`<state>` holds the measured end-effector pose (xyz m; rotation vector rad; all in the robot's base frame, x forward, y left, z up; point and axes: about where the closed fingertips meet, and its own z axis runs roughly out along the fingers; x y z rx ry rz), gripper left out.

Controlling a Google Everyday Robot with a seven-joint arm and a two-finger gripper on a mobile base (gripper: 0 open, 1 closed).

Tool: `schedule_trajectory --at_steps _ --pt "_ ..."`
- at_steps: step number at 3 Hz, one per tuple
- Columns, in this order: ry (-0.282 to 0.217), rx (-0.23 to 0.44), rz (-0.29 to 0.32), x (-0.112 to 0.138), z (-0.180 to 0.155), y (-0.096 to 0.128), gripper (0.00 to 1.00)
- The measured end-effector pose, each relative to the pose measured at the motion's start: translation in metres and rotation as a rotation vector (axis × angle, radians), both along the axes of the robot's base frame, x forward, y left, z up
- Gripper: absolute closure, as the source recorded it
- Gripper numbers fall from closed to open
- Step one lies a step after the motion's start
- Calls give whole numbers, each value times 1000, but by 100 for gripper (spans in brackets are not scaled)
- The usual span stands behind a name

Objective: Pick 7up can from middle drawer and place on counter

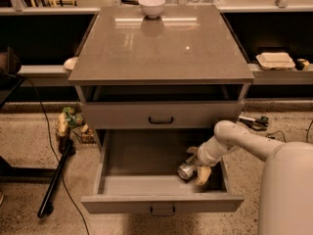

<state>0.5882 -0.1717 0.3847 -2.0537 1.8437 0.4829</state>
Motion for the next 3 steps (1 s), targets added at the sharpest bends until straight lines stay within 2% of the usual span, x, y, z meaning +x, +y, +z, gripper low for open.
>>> schedule_trajectory --at_steps 2,3 --pt "27 25 -58 -13 -26 -20 55" --pt "32 31 -80 -19 -23 -27 78"
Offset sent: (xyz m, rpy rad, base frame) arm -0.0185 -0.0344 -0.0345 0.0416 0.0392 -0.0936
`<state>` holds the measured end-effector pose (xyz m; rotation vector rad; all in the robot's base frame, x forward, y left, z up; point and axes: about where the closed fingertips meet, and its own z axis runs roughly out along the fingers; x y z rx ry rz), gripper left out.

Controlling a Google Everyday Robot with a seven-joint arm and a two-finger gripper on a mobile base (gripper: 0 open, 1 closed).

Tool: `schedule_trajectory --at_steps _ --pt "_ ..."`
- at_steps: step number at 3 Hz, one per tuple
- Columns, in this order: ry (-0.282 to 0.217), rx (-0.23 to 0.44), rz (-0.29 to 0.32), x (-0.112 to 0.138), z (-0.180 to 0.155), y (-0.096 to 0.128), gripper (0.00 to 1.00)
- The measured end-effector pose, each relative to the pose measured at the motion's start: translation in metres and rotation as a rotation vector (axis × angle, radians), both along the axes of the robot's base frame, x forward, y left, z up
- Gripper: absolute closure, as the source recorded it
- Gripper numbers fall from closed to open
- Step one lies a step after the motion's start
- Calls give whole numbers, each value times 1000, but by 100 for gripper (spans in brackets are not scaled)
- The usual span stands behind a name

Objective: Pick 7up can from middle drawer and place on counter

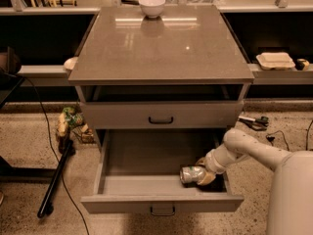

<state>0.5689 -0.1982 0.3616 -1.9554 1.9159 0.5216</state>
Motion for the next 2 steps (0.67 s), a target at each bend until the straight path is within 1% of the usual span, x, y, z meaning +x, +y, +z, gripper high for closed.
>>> schedule_trajectory --at_steps 1,2 --pt "-17 37 -38 -9 37 -14 99" --pt "-49 54 -52 -16 99 -30 100"
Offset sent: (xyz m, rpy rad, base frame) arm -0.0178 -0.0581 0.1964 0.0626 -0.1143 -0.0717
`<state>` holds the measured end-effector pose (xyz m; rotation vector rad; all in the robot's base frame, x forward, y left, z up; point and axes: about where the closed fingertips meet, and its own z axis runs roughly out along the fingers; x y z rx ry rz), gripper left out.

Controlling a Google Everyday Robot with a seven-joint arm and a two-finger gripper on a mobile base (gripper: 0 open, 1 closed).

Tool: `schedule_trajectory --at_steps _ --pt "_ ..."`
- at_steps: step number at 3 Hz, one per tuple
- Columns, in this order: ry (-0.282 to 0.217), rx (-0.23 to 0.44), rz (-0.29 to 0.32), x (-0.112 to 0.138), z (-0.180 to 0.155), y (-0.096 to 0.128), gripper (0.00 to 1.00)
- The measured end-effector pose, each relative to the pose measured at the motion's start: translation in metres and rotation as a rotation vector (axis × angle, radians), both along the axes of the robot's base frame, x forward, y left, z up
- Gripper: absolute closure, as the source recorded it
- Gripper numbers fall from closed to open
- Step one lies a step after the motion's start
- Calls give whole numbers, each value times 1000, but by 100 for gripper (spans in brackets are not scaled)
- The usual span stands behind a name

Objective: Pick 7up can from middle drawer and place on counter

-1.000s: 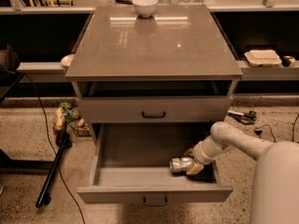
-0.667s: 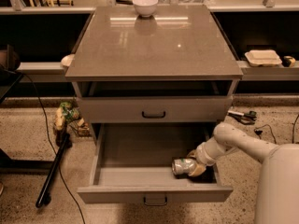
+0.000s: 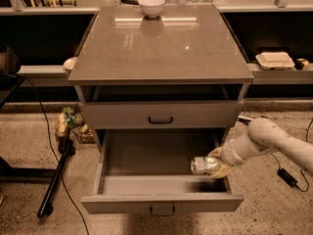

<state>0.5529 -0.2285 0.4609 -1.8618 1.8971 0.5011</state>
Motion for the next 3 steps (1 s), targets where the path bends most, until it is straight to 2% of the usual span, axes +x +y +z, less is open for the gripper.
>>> schedule_trajectory --at_steps 1,2,3 --pt "-32 -7 -7 0 65 -18 100" --pt "-33 -7 -6 0 65 -18 100" --pt "-118 25 11 0 113 -38 100"
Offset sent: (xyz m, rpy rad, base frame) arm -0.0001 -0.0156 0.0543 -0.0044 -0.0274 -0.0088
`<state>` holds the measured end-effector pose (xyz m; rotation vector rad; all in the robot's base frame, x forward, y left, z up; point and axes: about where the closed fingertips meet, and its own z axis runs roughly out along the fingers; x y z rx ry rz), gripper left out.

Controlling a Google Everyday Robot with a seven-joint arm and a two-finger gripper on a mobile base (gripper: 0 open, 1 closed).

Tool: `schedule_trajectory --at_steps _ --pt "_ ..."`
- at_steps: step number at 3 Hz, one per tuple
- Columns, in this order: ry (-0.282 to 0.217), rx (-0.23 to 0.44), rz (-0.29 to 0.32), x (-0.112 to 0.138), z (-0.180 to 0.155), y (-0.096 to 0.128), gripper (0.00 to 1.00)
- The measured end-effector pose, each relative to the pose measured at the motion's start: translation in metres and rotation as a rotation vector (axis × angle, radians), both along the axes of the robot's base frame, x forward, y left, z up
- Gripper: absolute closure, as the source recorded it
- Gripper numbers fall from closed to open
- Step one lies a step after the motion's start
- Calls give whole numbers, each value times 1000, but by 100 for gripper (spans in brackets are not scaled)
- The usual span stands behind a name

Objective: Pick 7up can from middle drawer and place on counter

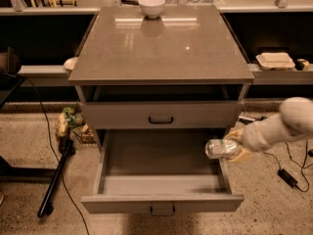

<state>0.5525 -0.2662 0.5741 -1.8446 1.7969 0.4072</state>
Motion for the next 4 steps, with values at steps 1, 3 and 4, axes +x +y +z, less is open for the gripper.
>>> schedule_trajectory --at_steps 1,3,4 --pt "-161 9 18 -7 101 -42 100" --pt "-300 -20 40 -4 202 -64 100" --pt "-338 -30 105 10 247 -32 100"
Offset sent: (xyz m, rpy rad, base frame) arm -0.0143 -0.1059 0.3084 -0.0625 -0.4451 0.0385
